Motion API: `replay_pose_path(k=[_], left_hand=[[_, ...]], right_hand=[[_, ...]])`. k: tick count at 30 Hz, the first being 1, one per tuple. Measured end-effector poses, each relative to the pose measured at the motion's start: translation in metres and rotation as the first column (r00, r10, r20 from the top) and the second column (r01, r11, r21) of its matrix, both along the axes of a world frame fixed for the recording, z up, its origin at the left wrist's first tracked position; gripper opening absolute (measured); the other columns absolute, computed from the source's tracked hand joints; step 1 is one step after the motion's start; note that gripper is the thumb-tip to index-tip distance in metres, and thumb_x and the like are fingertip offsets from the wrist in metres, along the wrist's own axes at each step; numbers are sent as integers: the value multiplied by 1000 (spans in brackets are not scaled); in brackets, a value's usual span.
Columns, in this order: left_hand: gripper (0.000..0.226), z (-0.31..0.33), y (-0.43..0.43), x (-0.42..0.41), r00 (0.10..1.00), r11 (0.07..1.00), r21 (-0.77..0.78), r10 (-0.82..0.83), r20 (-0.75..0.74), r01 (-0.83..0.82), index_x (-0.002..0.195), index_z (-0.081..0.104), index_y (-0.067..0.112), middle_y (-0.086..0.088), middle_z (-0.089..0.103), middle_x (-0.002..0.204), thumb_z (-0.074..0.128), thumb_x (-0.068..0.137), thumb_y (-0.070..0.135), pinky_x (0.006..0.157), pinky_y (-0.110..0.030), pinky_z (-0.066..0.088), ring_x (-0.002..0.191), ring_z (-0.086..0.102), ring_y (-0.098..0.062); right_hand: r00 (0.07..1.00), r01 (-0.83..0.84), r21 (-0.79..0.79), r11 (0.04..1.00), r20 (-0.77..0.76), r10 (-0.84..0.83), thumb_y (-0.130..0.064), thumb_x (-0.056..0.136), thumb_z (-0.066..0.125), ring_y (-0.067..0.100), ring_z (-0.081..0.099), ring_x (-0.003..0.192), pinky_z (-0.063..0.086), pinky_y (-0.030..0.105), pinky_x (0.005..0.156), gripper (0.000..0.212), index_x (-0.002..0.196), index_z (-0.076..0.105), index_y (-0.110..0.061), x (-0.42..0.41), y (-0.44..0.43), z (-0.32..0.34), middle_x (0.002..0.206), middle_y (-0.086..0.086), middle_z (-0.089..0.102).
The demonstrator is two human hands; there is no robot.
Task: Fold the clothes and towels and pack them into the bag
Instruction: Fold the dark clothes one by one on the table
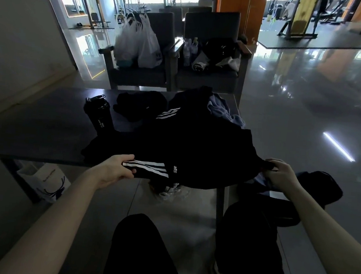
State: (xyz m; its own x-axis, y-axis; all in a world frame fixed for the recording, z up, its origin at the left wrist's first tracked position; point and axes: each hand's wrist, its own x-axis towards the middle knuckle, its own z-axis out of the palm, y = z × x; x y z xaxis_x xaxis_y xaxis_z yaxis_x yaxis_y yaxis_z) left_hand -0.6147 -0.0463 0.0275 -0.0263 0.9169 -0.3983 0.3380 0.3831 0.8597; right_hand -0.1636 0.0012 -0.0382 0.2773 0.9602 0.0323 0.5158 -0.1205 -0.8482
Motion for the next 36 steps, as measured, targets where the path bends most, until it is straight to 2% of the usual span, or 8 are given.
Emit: replay_pose_path(k=[4, 8, 10, 14, 18, 25, 31, 36], left_hand=[[64, -1, 8, -3, 986, 985, 170, 28, -163, 0, 138, 43, 4, -10, 60, 104, 59, 81, -18, 63, -12, 49, 84, 60, -10], [8, -6, 20, -5, 971, 943, 296, 198, -134, -152, 86, 68, 9, -5, 57, 73, 62, 90, 6, 60, -23, 41, 67, 53, -15], [24, -8, 29, -7, 965, 935, 299, 235, -117, -191, 71, 64, 8, -5, 57, 68, 60, 92, 18, 61, -28, 41, 65, 53, -18], [38, -7, 50, -6, 956, 915, 330, 277, -97, -232, 79, 62, -11, -16, 61, 75, 59, 93, 24, 61, -30, 41, 70, 59, -25], [22, -8, 80, 0, 914, 861, 397, 390, -112, -318, 74, 67, 9, -5, 63, 72, 66, 88, 25, 60, -27, 42, 72, 59, -20], [19, -3, 155, 5, 870, 810, 475, 466, -162, -345, 95, 65, 8, -3, 63, 86, 69, 86, 25, 68, -26, 44, 82, 60, -20], [28, -5, 232, 9, 872, 818, 487, 446, -202, -306, 89, 64, 5, -9, 63, 83, 59, 93, 32, 72, -35, 47, 79, 59, -26], [40, -10, 287, 20, 845, 823, 486, 461, -271, -294, 62, 44, 9, -3, 46, 63, 53, 96, 29, 52, -28, 31, 58, 45, -16]], right_hand=[[1000, 26, -18, 1000, -12, -26, 1, 81, 63, 22, 54, 75, 40, 27, 65, 9, 88, 64, 7, -4, 6, 1, 81, 14, 59], [995, 68, 20, 997, -68, -67, -8, 85, 65, 24, 58, 89, 44, 36, 80, 15, 98, 67, -1, -6, 12, 3, 93, 13, 65], [989, 96, 40, 995, -117, -91, -13, 86, 66, 29, 62, 97, 46, 40, 87, 18, 102, 67, -4, -6, 15, 5, 98, 12, 66], [989, 107, 81, 991, -114, -98, -12, 90, 60, 29, 61, 97, 44, 36, 82, 17, 105, 65, -3, -12, 23, 17, 102, 16, 66], [991, 132, 135, 982, -29, -129, -9, 94, 51, 28, 57, 100, 32, 24, 76, 26, 116, 59, 3, -19, 42, 26, 113, 21, 63], [967, 251, 140, 958, -79, -242, -12, 98, 46, 34, 54, 110, 30, 25, 77, 28, 119, 55, 3, -24, 87, 23, 117, 22, 59], [939, 332, 74, 940, -119, -322, -17, 98, 45, 32, 55, 98, 33, 29, 76, 26, 112, 56, 2, -26, 139, 9, 108, 24, 60], [926, 371, 37, 928, -85, -367, -17, 97, 45, 38, 55, 103, 34, 30, 77, 28, 113, 57, 3, -24, 174, -2, 110, 26, 60]])
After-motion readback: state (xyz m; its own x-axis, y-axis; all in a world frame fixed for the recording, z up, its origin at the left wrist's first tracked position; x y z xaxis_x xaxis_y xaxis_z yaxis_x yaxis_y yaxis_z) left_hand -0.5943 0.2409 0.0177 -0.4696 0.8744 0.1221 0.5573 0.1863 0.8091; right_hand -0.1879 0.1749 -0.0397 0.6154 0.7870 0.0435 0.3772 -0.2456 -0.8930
